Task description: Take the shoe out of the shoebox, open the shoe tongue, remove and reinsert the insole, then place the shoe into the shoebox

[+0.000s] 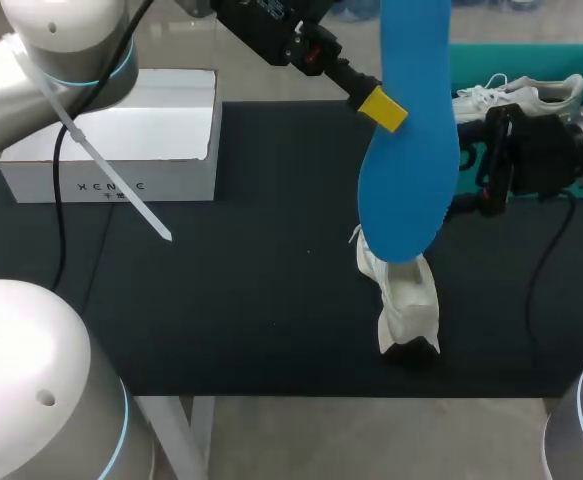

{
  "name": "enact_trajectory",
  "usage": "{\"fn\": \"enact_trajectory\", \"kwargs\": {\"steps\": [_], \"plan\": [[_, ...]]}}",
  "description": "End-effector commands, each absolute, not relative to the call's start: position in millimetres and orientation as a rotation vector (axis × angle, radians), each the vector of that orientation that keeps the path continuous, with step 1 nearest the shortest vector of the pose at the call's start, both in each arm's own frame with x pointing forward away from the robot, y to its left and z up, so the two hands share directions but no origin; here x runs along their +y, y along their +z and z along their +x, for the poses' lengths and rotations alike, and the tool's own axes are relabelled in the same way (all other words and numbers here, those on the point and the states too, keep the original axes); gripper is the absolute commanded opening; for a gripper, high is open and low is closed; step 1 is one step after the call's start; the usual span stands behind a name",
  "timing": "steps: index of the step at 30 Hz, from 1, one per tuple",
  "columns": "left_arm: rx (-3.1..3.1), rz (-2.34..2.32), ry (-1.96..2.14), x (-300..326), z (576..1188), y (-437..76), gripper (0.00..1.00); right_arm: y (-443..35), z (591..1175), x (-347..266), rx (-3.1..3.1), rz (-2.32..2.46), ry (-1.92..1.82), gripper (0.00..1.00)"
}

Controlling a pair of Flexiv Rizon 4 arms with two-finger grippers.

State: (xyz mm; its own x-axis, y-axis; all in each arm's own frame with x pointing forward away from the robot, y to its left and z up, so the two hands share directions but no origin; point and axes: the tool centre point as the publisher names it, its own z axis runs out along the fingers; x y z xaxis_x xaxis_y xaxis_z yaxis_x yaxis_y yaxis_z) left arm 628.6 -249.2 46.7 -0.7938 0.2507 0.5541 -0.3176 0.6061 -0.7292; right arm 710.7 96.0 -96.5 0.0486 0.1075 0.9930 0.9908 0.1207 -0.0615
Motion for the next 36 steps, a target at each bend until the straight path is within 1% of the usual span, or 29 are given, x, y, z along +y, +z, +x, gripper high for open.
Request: {"fn": "enact_trajectory", "kwargs": {"steps": [1, 7, 11, 18, 25, 31, 36], "plan": [[-2.200, 0.054, 1.167, -248.2, 627.5, 46.1, 0.00, -96.9, 711.0, 97.4, -1.300, -1.220, -1.024, 1.00], [-2.200, 0.054, 1.167, -248.2, 627.5, 46.1, 0.00, -96.9, 711.0, 97.4, -1.300, -1.220, -1.024, 1.00], [-2.565, -0.180, 1.137, -248.3, 590.0, 41.7, 0.00, -96.9, 711.0, 97.4, -1.300, -1.220, -1.024, 1.00], [-2.877, -0.418, 1.093, -232.0, 560.2, 20.6, 0.00, -96.9, 711.0, 97.4, -1.300, -1.220, -1.024, 1.00], [-2.913, -0.506, 1.109, -212.9, 554.3, -10.2, 0.00, -96.9, 711.0, 97.4, -1.300, -1.220, -1.024, 1.00], [-2.835, -0.571, 1.133, -209.2, 555.9, -40.2, 0.00, -96.9, 711.0, 97.4, -1.300, -1.220, -1.024, 1.00], [-2.776, -0.634, 1.191, -206.7, 559.1, -53.7, 0.00, -96.9, 711.0, 97.4, -1.300, -1.220, -1.024, 1.00]]}}
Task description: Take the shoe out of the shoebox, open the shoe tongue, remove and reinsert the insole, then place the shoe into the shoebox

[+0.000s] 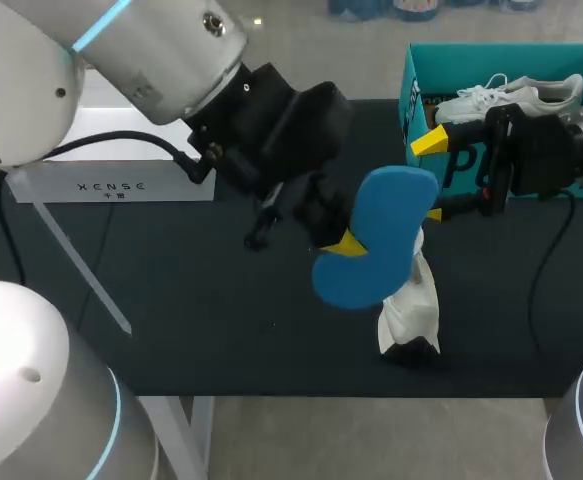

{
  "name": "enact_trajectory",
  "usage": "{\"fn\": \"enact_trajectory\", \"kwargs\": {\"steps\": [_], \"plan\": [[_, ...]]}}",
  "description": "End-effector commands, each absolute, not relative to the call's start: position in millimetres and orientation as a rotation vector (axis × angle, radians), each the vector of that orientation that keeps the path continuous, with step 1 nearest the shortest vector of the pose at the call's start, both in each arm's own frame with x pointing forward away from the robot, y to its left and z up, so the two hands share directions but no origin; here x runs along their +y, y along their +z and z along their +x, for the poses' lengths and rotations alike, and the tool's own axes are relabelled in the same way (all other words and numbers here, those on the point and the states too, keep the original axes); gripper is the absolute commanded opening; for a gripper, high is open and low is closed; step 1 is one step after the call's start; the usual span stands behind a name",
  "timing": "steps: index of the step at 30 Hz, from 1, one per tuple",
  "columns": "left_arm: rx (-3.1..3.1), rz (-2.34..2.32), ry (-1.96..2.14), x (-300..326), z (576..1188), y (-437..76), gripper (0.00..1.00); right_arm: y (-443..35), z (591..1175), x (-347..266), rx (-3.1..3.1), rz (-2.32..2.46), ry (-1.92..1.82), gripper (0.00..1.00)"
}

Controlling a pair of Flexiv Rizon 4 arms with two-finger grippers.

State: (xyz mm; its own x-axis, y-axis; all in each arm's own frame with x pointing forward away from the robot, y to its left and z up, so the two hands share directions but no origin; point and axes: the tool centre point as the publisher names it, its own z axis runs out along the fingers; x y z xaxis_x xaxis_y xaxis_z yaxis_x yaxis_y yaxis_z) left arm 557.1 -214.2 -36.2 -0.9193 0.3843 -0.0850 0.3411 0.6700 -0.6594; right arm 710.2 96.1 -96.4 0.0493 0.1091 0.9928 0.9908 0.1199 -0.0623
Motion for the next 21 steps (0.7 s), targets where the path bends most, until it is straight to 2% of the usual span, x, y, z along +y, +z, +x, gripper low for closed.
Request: {"fn": "enact_trajectory", "kwargs": {"steps": [1, 10, 21], "plan": [[-2.768, -0.641, 1.213, -205.4, 560.5, -55.3, 0.00, -96.9, 711.0, 97.4, -1.300, -1.220, -1.024, 1.00], [-2.671, -0.563, 1.373, -200.4, 576.7, -67.3, 0.00, -96.9, 711.0, 97.4, -1.300, -1.220, -1.024, 1.00], [-2.671, -0.563, 1.373, -200.4, 576.7, -67.3, 0.00, -96.9, 711.0, 97.4, -1.300, -1.220, -1.024, 1.00]]}}
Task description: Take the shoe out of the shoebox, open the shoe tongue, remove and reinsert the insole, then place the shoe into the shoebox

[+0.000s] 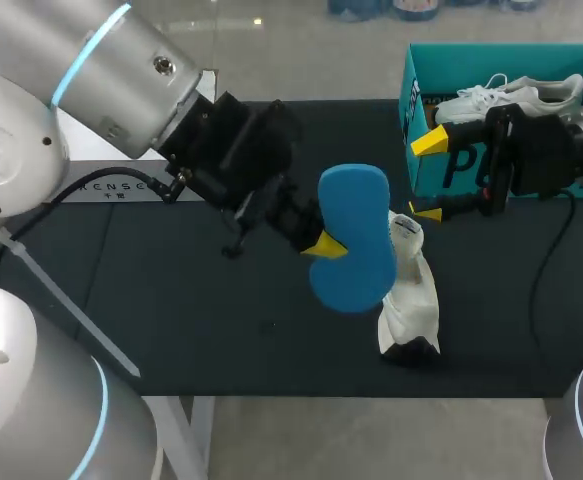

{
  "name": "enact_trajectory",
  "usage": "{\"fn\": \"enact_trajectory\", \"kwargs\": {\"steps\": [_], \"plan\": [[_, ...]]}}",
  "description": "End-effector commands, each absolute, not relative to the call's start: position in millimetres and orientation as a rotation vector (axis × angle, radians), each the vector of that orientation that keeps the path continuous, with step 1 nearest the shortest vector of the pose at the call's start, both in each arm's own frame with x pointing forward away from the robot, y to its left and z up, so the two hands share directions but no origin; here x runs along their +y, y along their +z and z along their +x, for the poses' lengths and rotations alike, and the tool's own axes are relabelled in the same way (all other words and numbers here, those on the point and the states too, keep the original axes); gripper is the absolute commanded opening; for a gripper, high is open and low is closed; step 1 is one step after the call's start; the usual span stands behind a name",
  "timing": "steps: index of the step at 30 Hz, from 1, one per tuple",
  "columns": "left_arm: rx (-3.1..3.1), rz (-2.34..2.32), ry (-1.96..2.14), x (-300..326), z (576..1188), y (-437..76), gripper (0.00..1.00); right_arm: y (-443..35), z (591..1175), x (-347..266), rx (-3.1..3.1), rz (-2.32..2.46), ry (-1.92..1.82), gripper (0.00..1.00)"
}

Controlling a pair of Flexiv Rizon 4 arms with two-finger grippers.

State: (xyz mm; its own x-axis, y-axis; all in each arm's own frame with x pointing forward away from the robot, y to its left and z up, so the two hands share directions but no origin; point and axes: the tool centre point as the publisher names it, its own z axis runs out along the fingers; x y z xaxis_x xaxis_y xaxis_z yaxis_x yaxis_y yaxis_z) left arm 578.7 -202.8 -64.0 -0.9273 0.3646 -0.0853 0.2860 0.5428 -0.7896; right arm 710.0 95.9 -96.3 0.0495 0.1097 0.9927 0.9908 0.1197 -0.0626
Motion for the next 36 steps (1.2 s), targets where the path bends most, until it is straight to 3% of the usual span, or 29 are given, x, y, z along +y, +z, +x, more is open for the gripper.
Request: {"fn": "enact_trajectory", "kwargs": {"steps": [1, 20, 28, 36], "plan": [[-2.671, -0.563, 1.373, -200.4, 576.7, -67.3, 0.00, -96.9, 711.0, 97.4, -1.300, -1.220, -1.024, 1.00], [-2.671, -0.563, 1.373, -200.4, 576.7, -67.3, 0.00, -96.9, 711.0, 97.4, -1.300, -1.220, -1.024, 1.00], [-3.033, -1.141, 1.539, -215.0, 541.2, -58.6, 0.00, -96.9, 711.0, 97.4, -1.300, -1.220, -1.024, 1.00], [-3.141, -1.300, 1.607, -218.1, 523.7, -89.0, 0.00, -96.9, 711.0, 97.4, -1.300, -1.220, -1.024, 1.00]]}}
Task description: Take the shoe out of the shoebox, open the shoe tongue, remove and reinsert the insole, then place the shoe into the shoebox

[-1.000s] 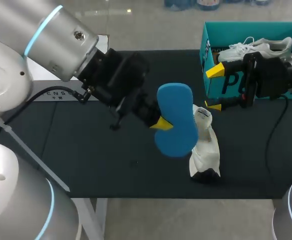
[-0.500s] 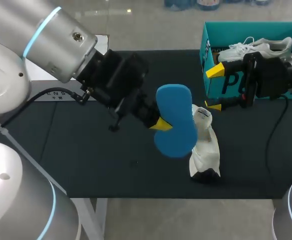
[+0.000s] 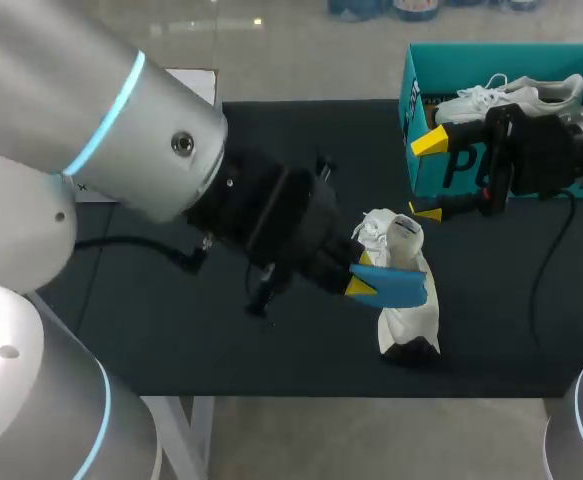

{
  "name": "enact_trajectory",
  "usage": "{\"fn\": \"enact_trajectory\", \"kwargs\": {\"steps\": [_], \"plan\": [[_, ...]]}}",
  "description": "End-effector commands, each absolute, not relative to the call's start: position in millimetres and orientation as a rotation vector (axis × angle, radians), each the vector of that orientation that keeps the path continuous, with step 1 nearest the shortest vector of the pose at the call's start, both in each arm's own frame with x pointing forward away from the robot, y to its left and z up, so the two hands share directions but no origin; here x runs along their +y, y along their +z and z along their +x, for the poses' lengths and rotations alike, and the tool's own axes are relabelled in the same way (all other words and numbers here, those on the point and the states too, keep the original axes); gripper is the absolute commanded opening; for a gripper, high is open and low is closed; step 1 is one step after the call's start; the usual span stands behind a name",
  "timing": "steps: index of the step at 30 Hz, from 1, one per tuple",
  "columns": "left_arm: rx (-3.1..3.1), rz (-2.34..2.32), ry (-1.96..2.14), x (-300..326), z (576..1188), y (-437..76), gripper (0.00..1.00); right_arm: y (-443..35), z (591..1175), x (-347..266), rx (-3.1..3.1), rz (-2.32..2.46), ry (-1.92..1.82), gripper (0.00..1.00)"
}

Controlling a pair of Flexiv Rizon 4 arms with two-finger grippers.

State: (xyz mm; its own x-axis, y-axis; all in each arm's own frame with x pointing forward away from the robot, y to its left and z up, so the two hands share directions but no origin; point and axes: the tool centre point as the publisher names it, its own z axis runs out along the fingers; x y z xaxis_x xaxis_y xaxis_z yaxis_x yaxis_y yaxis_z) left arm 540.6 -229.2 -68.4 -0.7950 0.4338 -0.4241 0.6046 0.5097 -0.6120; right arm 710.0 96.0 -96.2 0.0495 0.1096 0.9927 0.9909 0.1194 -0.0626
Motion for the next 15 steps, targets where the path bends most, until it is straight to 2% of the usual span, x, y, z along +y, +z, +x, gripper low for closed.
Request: {"fn": "enact_trajectory", "kwargs": {"steps": [1, 15], "plan": [[2.091, 0.873, -1.105, -217.3, 524.7, -91.1, 0.00, -96.9, 711.0, 97.4, -1.300, -1.220, -1.024, 1.00], [1.963, 0.846, -1.290, -211.4, 559.7, -110.3, 0.00, -96.9, 711.0, 97.4, -1.300, -1.220, -1.024, 1.00]]}}
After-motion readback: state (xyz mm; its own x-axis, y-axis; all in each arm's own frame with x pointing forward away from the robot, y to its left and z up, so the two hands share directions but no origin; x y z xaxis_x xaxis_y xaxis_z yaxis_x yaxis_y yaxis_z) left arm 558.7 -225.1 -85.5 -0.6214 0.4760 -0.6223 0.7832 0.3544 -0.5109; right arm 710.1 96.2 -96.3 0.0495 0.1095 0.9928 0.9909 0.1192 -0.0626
